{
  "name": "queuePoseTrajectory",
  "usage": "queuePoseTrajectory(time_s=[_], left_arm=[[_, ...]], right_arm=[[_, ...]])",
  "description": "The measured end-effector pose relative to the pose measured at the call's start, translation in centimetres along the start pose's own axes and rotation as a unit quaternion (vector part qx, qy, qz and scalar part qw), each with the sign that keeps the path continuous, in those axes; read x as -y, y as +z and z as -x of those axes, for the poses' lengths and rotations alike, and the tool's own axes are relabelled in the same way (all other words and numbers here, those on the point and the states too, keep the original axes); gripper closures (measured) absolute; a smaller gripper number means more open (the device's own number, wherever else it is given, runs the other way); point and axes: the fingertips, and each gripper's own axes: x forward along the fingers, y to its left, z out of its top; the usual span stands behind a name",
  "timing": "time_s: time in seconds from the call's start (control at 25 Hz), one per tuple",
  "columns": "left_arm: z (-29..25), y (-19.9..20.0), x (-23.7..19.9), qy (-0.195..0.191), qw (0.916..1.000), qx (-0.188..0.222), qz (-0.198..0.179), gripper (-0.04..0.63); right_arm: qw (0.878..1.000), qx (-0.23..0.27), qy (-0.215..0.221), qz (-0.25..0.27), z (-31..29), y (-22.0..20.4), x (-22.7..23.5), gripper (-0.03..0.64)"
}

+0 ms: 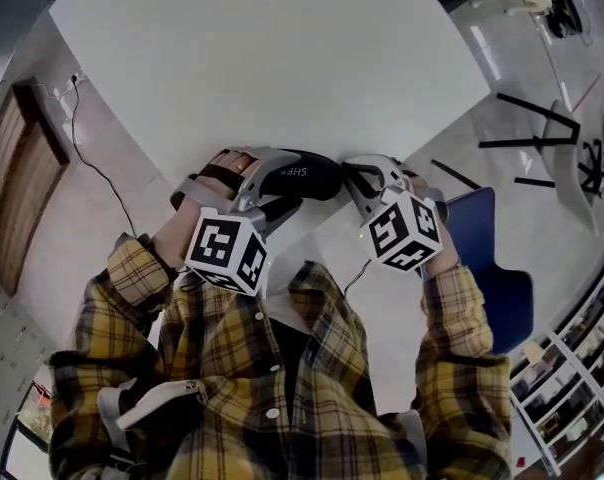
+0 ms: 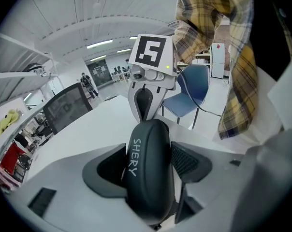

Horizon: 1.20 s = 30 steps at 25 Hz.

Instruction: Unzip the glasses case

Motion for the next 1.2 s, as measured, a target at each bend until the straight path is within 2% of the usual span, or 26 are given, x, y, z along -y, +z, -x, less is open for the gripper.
queuePoseTrajectory(time_s=[0.12, 0.2, 0.28, 0.36, 0.44, 0.52, 0.6, 0.72, 0.84, 0.92, 0.96, 1.04, 1.12, 1.2], left_arm=[[0.1, 0.0, 0.0, -0.002, 1.0, -0.005, 0.008, 0.301], [0.8, 0.0, -0.4, 0.008, 0.9995, -0.002, 0.029, 0.301], [2.2, 0.0, -1.3, 0.024, 0.9962, 0.007, 0.083, 0.301], [4.0, -0.4, -2.1, 0.035, 0.9846, 0.014, 0.171, 0.301], [5.7, -1.1, -2.7, 0.042, 0.961, 0.018, 0.273, 0.301], [6.9, -2.4, -2.8, 0.047, 0.931, 0.007, 0.362, 0.301], [7.4, -4.0, -2.1, 0.05, 0.8995, -0.012, 0.434, 0.301], [7.9, -6.2, -1.5, 0.048, 0.8516, -0.024, 0.521, 0.301], [8.8, -7.6, -2.4, 0.056, 0.8043, 0.003, 0.592, 0.299], [9.2, -8.2, -3.3, 0.061, 0.7778, 0.024, 0.625, 0.275], [9.3, -8.4, -3.6, 0.062, 0.7686, 0.03, 0.636, 0.269], [9.0, -8.5, -4.3, 0.059, 0.7581, 0.039, 0.648, 0.262], [8.5, -8.2, -4.8, 0.056, 0.7576, 0.043, 0.649, 0.262], [7.8, -7.9, -4.9, 0.055, 0.763, 0.039, 0.643, 0.262]], right_arm=[[0.999, 0.005, -0.016, -0.037, 0.5, -0.4, -0.7, 0.618], [0.997, 0.006, -0.03, -0.065, 0.8, -0.8, -1.5, 0.618], [0.994, 0.006, -0.042, -0.099, 1.2, -1.1, -2.4, 0.618], [0.99, 0.004, -0.049, -0.131, 1.5, -1.1, -3.7, 0.618], [0.986, 0.007, -0.051, -0.161, 1.4, -0.6, -5.2, 0.618], [0.98, 0.016, -0.051, -0.19, 1.0, 0.4, -6.7, 0.618], [0.975, 0.025, -0.05, -0.217, 0.2, 1.8, -8.0, 0.618], [0.968, 0.038, -0.052, -0.241, -0.7, 4.4, -8.6, 0.618], [0.97, 0.05, -0.05, -0.231, -1.9, 7.1, -8.8, 0.618], [0.974, 0.05, -0.053, -0.214, -2.6, 8.2, -9.0, 0.618], [0.976, 0.048, -0.057, -0.203, -2.8, 8.5, -9.0, 0.618], [0.981, 0.039, -0.071, -0.178, -3.0, 8.7, -9.1, 0.618], [0.983, 0.031, -0.083, -0.158, -2.9, 8.6, -9.2, 0.618], [0.984, 0.027, -0.089, -0.152, -2.6, 8.6, -9.6, 0.618]])
